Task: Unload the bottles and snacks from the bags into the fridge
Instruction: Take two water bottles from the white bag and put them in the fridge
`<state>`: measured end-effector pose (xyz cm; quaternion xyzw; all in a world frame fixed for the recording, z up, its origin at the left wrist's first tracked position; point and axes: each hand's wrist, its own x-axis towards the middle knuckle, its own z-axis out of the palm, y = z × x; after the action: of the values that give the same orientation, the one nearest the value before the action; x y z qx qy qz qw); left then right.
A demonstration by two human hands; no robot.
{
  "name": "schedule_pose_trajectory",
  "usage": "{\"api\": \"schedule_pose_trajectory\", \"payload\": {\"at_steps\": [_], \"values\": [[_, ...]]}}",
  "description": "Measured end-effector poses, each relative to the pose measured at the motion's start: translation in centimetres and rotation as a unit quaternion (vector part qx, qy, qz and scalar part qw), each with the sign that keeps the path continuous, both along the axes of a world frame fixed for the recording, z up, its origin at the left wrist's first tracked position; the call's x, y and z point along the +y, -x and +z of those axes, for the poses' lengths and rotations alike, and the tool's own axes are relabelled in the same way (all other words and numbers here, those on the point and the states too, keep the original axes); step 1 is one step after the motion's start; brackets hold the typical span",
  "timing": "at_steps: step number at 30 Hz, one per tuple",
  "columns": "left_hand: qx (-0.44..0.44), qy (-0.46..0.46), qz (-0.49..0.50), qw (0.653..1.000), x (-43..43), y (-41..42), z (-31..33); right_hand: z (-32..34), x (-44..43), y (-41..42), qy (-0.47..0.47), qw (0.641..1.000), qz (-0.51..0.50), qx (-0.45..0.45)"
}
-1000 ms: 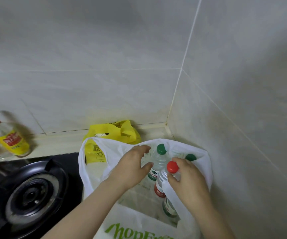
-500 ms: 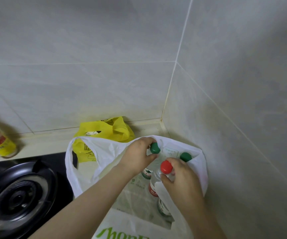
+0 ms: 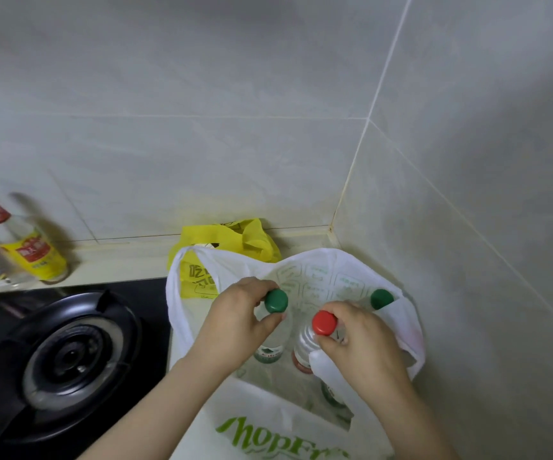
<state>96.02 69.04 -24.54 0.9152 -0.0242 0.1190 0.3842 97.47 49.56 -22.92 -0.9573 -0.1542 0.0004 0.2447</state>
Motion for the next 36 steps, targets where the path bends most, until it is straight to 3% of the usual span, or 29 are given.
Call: {"api": "schedule_pose_trajectory", "payload": {"at_steps": [12, 20, 29, 36], "values": [[0.037, 0.031, 0.047, 0.998, 3.1, 5.6, -1.2, -0.9, 3.5, 2.9, -0.018, 0.998, 0.051, 0.018], [0.022, 0.064, 0.067, 0.995, 2.6, 6.8, -2.4, -3.4, 3.4, 3.9, -0.086, 0.994, -0.005, 0.060], [0.135, 0.093, 0.056, 0.985, 2.7, 6.9, -4.5, -5.9, 3.5, 4.2, -0.075, 0.990, -0.037, 0.114], [0.146, 0.088, 0.058, 0.984, 3.0, 6.9, -5.5, -6.3, 3.5, 4.1, -0.076, 0.988, -0.055, 0.121]]}}
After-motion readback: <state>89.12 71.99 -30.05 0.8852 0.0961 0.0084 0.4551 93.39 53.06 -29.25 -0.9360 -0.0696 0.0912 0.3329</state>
